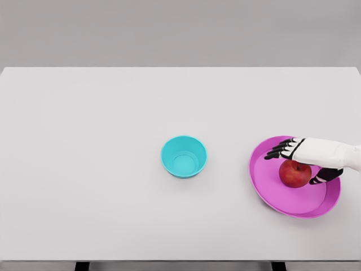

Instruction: Put the apple from the pink plate into the blue bowl with your right arm

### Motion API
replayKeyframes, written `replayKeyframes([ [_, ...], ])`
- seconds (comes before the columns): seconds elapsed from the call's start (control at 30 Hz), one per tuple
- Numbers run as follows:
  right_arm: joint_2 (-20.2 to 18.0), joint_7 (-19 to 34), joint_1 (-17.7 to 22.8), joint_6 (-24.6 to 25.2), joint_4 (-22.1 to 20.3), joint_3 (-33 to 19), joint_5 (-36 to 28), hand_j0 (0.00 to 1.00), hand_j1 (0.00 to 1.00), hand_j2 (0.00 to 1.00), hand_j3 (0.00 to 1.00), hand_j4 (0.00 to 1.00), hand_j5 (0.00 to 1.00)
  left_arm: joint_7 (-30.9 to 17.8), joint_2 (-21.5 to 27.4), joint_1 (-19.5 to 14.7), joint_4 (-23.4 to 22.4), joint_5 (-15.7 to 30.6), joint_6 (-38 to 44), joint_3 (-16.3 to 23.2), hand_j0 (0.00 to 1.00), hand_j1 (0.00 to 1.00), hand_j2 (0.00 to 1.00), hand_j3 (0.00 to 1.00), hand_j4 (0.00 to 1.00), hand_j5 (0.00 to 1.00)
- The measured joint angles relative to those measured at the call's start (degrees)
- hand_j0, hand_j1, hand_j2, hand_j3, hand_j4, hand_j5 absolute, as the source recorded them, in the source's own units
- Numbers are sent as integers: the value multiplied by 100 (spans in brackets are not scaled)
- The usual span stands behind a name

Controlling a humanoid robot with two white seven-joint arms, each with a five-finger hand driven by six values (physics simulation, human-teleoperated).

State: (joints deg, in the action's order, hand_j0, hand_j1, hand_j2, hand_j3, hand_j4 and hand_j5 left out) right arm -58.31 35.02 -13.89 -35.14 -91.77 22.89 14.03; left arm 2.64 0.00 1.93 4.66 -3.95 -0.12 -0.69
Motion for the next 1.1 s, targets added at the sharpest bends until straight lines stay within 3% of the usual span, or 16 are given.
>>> replayKeyframes([
  [0.2, 3, 0, 0, 0, 6, 77, 9, 98, 98, 98, 98, 98, 98, 0, 0, 0, 0, 0, 0, -1, 100, 100, 100, 100, 100, 100],
  [0.23, 3, 0, 0, 0, 9, 94, 10, 93, 93, 93, 93, 93, 93, 0, 0, 0, 0, 0, 1, -1, 100, 100, 100, 100, 100, 100],
  [0.37, 3, 0, 0, 0, 12, 133, 12, 60, 60, 60, 60, 60, 60, 0, 0, 9, 0, 0, 1, -1, 100, 100, 100, 100, 100, 100],
  [0.53, -4, 7, 0, 27, 2, 154, -32, 43, 43, 43, 43, 43, 43, 0, 0, 0, 0, 0, -1, 0, 100, 100, 100, 100, 100, 100],
  [0.9, -6, 7, -132, 5, -8, 158, 4, 43, 43, 43, 43, 43, 43, 0, 0, 9, 0, 0, 0, 0, 100, 100, 100, 100, 100, 100],
  [1.1, 10, 2, -404, 3, -15, 148, 10, 43, 43, 43, 43, 43, 43, 0, 0, 9, 0, 0, -1, -1, 100, 100, 100, 100, 100, 100],
])
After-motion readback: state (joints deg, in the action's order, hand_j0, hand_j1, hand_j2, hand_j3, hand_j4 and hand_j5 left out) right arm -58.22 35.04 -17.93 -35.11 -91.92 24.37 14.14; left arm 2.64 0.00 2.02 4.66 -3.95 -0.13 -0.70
